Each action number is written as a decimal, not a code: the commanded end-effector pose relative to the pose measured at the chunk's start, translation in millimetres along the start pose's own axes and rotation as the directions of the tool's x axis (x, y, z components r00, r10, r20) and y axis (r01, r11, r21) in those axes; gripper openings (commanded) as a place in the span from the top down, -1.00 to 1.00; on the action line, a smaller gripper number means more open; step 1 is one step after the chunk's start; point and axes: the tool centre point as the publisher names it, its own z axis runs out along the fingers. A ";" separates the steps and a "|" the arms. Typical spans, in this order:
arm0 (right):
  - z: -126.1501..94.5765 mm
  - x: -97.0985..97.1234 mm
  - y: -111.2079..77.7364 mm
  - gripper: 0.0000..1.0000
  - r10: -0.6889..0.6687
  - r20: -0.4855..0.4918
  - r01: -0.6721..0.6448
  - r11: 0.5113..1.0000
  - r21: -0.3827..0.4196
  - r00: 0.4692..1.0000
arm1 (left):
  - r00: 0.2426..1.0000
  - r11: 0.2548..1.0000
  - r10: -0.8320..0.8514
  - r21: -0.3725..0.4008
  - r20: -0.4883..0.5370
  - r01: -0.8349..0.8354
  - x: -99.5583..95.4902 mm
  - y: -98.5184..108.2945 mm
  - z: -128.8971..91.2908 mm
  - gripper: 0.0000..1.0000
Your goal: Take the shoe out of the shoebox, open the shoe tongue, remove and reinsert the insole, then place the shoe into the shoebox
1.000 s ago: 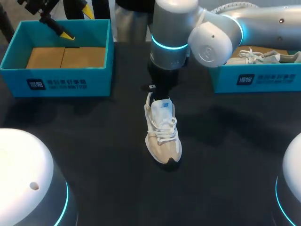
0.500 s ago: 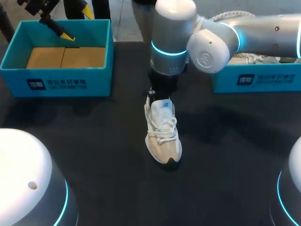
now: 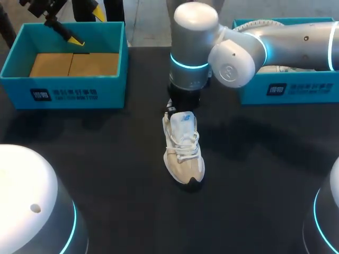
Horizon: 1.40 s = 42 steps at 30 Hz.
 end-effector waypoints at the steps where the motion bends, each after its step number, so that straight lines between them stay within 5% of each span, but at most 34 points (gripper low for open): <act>1: -0.7 1.0 2.2 1.00 0.007 0.004 -0.007 1.000 -0.003 1.000 | 1.000 1.000 0.001 -0.004 -0.001 -0.001 0.3 -1.5 0.4 -1.00; 9: -24.5 5.1 13.2 1.00 0.007 0.023 -0.005 0.998 -0.070 1.000 | 1.000 1.000 0.001 -0.004 -0.001 -0.001 0.3 -1.5 0.4 -1.00; 27: 16.8 -6.4 28.6 1.00 0.024 0.013 -0.023 0.998 -0.061 1.000 | 1.000 1.000 0.001 -0.004 -0.001 -0.001 0.3 -1.5 0.4 -1.00; 36: -11.7 -2.2 32.7 1.00 0.030 0.047 -0.025 0.993 -0.119 0.998 | 1.000 1.000 0.001 -0.004 -0.001 -0.001 0.3 -1.5 0.4 -1.00; 42: -9.3 -6.2 44.1 1.00 0.041 0.057 -0.032 0.988 -0.149 0.998 | 1.000 1.000 0.001 -0.004 -0.001 -0.001 0.3 -1.5 0.4 -1.00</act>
